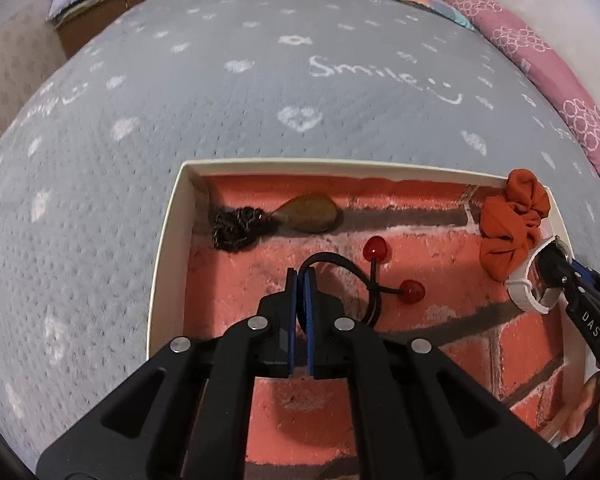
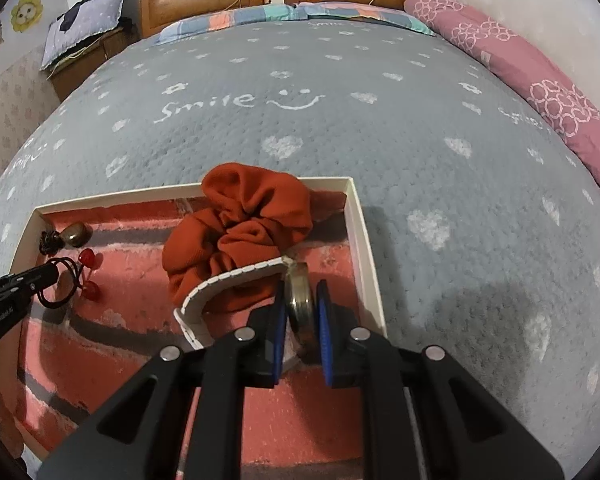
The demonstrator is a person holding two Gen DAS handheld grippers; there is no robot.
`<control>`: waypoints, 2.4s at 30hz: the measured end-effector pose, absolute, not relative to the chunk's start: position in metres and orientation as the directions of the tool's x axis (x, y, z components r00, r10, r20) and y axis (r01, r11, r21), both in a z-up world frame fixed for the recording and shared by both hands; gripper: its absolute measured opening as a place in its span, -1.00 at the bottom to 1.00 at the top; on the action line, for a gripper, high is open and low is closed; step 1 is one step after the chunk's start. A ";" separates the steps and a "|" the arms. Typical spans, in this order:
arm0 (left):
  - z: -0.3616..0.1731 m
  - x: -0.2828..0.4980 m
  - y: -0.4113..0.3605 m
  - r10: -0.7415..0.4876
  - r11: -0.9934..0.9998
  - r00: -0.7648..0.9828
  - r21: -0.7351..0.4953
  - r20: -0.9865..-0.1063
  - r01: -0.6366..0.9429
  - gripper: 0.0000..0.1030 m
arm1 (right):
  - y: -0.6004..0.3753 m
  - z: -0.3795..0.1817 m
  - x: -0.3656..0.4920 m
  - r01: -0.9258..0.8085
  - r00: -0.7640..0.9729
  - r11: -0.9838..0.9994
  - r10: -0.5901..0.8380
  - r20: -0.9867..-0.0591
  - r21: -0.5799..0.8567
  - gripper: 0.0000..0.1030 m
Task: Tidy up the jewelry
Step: 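Carry both items into the brick tray and open both tools, then grasp the red tassel charm with the left tool while the right tool grasps the braided cord bracelet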
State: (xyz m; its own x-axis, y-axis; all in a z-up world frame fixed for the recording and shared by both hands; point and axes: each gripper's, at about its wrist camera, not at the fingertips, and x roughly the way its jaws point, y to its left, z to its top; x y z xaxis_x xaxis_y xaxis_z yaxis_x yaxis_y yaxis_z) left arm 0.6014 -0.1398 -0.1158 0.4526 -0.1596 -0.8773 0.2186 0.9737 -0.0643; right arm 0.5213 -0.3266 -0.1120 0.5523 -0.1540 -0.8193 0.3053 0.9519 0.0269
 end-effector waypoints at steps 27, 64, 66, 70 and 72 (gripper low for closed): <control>0.025 0.356 -0.045 -0.158 0.979 0.739 -0.008 -0.656 0.202 0.91 | -0.294 -0.010 0.289 0.255 0.756 0.966 -0.168 -0.632 0.048 0.56; -0.077 0.206 -0.044 -0.215 0.972 0.632 -0.098 -0.744 0.215 0.85 | -0.329 -0.080 0.184 0.391 0.658 0.920 -0.285 -0.697 -0.007 0.63; -0.086 0.205 -0.052 -0.227 0.967 0.610 -0.101 -0.759 0.235 0.71 | -0.333 -0.090 0.193 0.396 0.639 0.918 -0.279 -0.717 -0.004 0.63; -0.105 0.203 -0.064 -0.231 0.960 0.575 -0.087 -0.785 0.266 0.63 | -0.335 -0.109 0.209 0.399 0.602 0.917 -0.278 -0.748 -0.019 0.62; -0.112 0.203 -0.066 -0.234 0.957 0.563 -0.087 -0.793 0.276 0.59 | -0.335 -0.117 0.217 0.398 0.581 0.917 -0.284 -0.763 -0.038 0.62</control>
